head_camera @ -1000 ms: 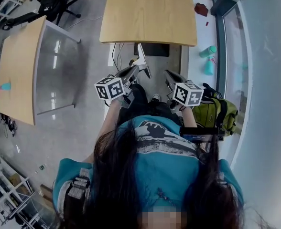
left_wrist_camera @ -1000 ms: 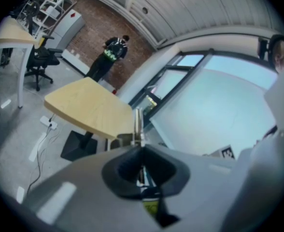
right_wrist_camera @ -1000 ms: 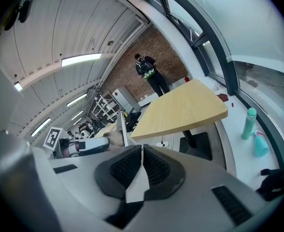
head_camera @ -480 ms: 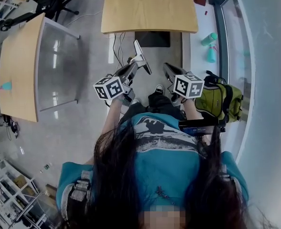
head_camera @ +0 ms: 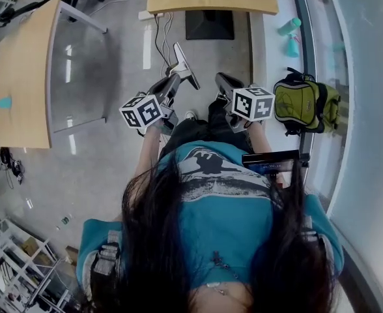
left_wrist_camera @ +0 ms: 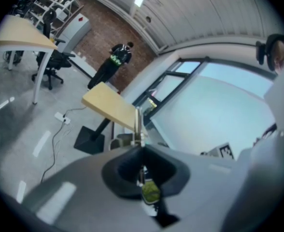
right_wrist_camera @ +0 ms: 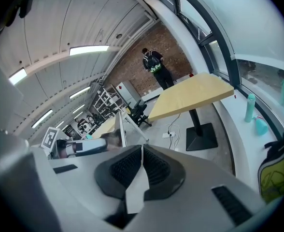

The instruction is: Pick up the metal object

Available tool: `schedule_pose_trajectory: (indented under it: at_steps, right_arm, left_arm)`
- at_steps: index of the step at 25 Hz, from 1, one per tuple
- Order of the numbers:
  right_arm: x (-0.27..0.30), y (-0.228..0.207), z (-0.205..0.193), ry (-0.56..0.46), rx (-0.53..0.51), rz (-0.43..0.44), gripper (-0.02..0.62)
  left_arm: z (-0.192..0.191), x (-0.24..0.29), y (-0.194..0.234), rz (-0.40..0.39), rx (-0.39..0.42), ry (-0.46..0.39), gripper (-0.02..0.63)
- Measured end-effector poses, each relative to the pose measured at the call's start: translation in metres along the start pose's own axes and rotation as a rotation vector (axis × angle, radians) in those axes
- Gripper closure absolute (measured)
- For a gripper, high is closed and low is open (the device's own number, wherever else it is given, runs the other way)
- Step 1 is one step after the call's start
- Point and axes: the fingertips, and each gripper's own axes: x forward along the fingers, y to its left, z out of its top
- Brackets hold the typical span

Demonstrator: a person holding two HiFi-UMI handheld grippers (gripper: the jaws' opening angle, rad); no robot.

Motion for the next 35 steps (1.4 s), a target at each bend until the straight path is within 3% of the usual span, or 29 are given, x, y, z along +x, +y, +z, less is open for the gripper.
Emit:
schedule_pose_trajectory:
  at_steps: [11, 19, 35]
  right_arm:
    - [-0.021, 0.049, -0.056, -0.029, 0.009, -0.047, 0.575]
    - [-0.025, 0.059, -0.058, -0.037, -0.024, -0.066, 0.575]
    - [-0.003, 0.062, -0.038, -0.017, -0.061, -0.041, 0.575]
  left_arm:
    - [-0.027, -0.056, 0.001, -0.069, 0.015, 0.037, 0.604]
    - [-0.028, -0.063, -0.005, -0.108, 0.021, 0.025, 0.604]
    - [-0.011, -0.065, 0.014, -0.075, -0.002, -0.024, 0.604]
